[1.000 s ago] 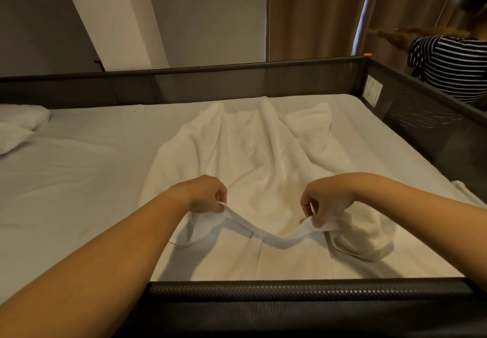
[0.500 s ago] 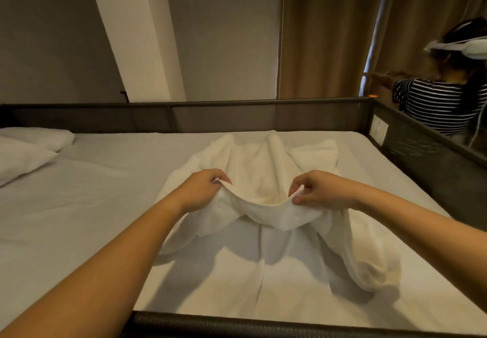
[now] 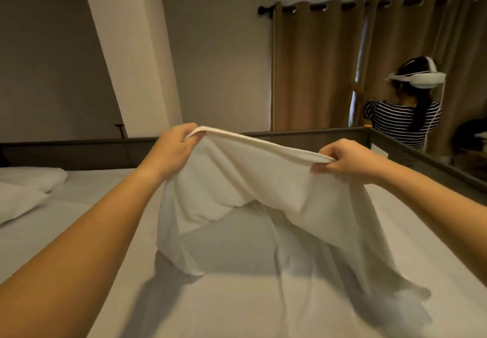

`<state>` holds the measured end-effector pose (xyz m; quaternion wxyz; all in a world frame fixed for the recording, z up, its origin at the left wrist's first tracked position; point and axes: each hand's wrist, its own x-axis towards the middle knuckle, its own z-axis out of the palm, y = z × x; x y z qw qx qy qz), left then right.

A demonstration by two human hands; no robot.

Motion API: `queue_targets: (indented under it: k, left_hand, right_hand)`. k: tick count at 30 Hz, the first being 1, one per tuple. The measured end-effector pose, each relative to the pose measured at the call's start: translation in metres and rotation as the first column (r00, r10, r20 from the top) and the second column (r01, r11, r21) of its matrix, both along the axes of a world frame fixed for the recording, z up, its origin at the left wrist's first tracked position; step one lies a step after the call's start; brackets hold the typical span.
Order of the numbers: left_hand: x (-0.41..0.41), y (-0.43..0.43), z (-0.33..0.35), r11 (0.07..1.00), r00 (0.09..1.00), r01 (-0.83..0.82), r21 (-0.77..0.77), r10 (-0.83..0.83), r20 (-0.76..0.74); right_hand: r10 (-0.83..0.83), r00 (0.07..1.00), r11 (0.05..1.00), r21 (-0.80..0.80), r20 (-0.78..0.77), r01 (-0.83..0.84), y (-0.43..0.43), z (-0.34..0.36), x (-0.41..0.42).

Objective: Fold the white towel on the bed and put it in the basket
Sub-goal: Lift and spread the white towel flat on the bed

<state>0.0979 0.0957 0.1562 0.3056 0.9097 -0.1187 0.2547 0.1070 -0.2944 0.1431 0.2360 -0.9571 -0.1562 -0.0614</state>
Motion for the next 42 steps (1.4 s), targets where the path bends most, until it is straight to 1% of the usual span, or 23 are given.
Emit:
queue_targets:
  k: [3,5,9,13,16,18,20,22,24,26,30,34,37,39,42]
  left_hand:
    - [0.013,0.024,0.015,0.999,0.994,-0.038,-0.034,0.042,0.097]
    - [0.015,0.039,0.022,0.996,0.987,-0.073,-0.053,0.080,0.139]
    - [0.013,0.061,0.027,0.994,0.980,-0.109,-0.014,0.110,0.165]
    - [0.006,0.073,0.016,0.992,0.987,-0.127,-0.006,0.127,0.100]
    - [0.004,0.083,0.005,0.987,0.987,-0.158,0.036,0.158,0.015]
    - [0.001,0.086,-0.002,0.983,0.983,-0.180,0.041,0.181,-0.035]
    - [0.001,0.088,-0.011,0.974,0.971,-0.226,0.018,0.227,-0.076]
    - [0.004,0.091,-0.021,0.952,0.945,-0.307,0.004,0.305,-0.119]
    - [0.006,0.089,-0.031,0.930,0.922,-0.363,-0.060,0.349,-0.169]
    - [0.008,0.085,-0.040,0.917,0.916,-0.373,-0.140,0.341,-0.210]
    - [0.009,0.078,-0.054,0.890,0.910,-0.379,-0.253,0.309,-0.275]
    - [0.011,0.074,-0.064,0.864,0.876,-0.417,-0.282,0.299,-0.378]
    - [0.016,0.068,-0.076,0.808,0.852,-0.449,-0.381,0.258,-0.456]
    - [0.015,0.065,-0.081,0.781,0.819,-0.472,-0.409,0.216,-0.532]
    - [0.012,0.068,-0.091,0.780,0.735,-0.462,-0.423,0.069,-0.675]
  right_hand:
    - [-0.040,0.999,0.999,-0.030,0.032,0.041,0.004,0.011,0.010]
    - [-0.066,0.994,0.995,-0.072,0.085,0.072,0.004,0.015,0.014]
    - [-0.100,0.985,0.985,-0.126,0.142,0.119,0.003,0.017,0.019]
    - [-0.170,0.971,0.950,-0.233,0.166,0.206,0.007,0.012,0.027]
    - [-0.214,0.963,0.924,-0.288,0.161,0.254,0.006,0.012,0.027]
    - [-0.242,0.951,0.906,-0.305,0.192,0.292,0.001,0.010,0.030]
    - [-0.257,0.944,0.904,-0.292,0.209,0.311,-0.003,0.008,0.033]
    - [-0.257,0.947,0.917,-0.261,0.192,0.301,-0.007,0.006,0.037]
    - [-0.255,0.950,0.929,-0.228,0.180,0.293,-0.009,0.005,0.039]
    - [-0.266,0.949,0.937,-0.185,0.168,0.295,-0.012,0.001,0.042]
    - [-0.321,0.947,0.945,-0.063,0.020,0.322,-0.019,-0.008,0.043]
    - [-0.293,0.944,0.956,-0.012,-0.151,0.294,-0.027,-0.013,0.038]
    - [-0.239,0.921,0.971,-0.045,-0.308,0.237,-0.038,-0.019,0.037]
    - [-0.186,0.893,0.982,-0.093,-0.410,0.162,-0.046,-0.024,0.038]
    - [-0.119,0.793,0.988,-0.149,-0.598,0.036,-0.058,-0.033,0.041]
